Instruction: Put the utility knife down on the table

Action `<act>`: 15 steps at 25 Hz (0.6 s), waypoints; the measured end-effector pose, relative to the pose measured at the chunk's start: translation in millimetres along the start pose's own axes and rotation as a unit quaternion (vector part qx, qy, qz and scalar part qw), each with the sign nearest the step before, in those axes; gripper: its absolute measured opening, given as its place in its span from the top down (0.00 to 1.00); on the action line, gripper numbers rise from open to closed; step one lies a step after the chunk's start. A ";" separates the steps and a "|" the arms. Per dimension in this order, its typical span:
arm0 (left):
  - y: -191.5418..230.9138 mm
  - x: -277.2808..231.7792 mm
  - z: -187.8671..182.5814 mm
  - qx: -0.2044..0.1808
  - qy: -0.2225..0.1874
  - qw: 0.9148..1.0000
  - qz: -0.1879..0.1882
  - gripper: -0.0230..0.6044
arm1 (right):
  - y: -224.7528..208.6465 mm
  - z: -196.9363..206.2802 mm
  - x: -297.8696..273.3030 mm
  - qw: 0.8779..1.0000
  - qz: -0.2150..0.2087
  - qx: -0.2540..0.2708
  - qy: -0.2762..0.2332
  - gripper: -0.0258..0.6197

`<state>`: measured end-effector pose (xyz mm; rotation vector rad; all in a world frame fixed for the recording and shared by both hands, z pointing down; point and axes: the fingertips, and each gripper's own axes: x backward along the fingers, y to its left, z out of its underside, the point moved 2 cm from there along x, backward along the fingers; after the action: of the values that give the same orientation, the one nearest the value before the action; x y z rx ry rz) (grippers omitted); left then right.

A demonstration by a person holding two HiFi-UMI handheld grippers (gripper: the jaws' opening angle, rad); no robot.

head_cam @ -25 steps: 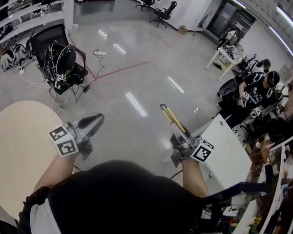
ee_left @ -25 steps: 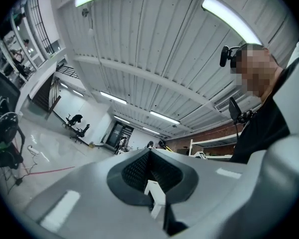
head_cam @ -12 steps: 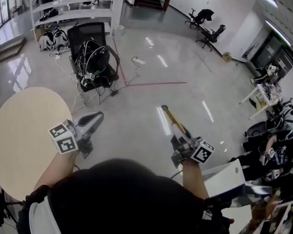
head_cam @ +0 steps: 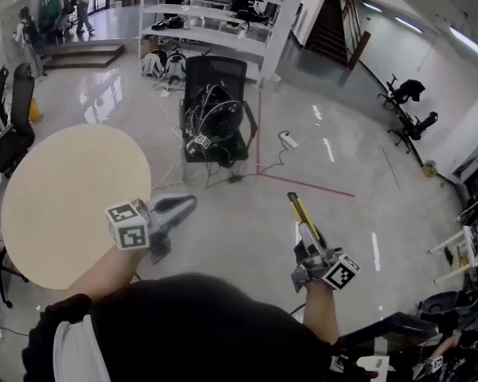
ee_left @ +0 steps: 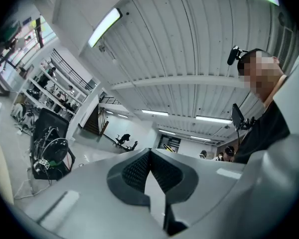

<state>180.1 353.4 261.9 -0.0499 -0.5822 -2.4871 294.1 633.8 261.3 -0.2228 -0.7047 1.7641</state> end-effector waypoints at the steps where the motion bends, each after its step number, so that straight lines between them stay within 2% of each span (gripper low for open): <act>1: 6.0 9.6 -5.2 -0.004 -0.006 1.000 -0.010 0.97 | -0.1 2.6 -11.9 1.000 -0.008 -0.004 0.005 0.82; 7: 46.9 100.9 -63.9 -0.038 -0.041 0.996 -0.066 0.97 | 27.0 29.9 -114.4 0.998 -0.052 -0.014 0.031 0.82; 15: 94.6 250.9 -121.4 -0.090 -0.073 0.982 -0.149 0.97 | 91.1 70.0 -260.1 0.990 -0.121 0.023 0.070 0.82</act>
<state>34.2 99.8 230.0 -0.2318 -0.4486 -2.8403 268.3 354.8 213.1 -0.2187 -0.5649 1.5162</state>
